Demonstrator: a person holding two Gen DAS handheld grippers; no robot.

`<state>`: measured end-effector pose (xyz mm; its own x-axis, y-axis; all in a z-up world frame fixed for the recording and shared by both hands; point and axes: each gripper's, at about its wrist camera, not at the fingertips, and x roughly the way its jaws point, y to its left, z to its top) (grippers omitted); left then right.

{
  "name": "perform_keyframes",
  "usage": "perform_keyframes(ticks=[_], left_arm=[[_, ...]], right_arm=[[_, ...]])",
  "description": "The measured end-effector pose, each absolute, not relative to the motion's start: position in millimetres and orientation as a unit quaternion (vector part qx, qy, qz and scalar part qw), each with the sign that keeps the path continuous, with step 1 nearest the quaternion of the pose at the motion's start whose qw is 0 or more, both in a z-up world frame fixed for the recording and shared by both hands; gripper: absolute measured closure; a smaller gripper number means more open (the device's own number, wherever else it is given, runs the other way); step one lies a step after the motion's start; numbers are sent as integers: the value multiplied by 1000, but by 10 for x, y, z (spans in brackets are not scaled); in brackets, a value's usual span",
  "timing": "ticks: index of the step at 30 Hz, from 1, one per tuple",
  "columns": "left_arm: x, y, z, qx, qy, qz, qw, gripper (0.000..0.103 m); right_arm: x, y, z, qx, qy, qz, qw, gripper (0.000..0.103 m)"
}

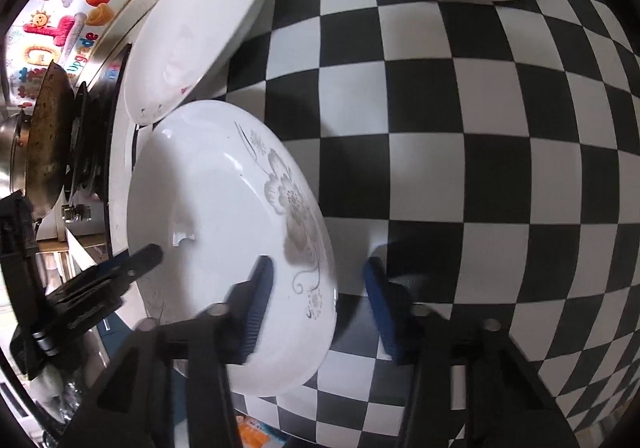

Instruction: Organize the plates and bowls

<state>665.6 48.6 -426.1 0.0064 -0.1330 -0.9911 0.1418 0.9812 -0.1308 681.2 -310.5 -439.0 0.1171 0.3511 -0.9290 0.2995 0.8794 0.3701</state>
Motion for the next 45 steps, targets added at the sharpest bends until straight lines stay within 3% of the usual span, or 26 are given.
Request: perform_keyframes(ticks=[2, 8, 18, 27, 45], left_arm=[[6631, 458, -4274, 3, 698, -96, 710, 68], [6577, 469, -4221, -7, 687, -91, 721, 70], [6374, 460, -4191, -2, 682, -85, 726, 70], [6243, 164, -3822, 11, 665, -99, 740, 70], [6149, -689, -3676, 58, 645, -171, 743, 70]], right_arm=[[6826, -3075, -4446, 252, 671, 32, 697, 76], [6799, -3024, -4461, 250, 664, 34, 704, 85], [6763, -3095, -4361, 234, 654, 41, 718, 85], [6706, -3211, -4099, 221, 638, 35, 737, 86], [6115, -4202, -3751, 258, 586, -22, 768, 87]])
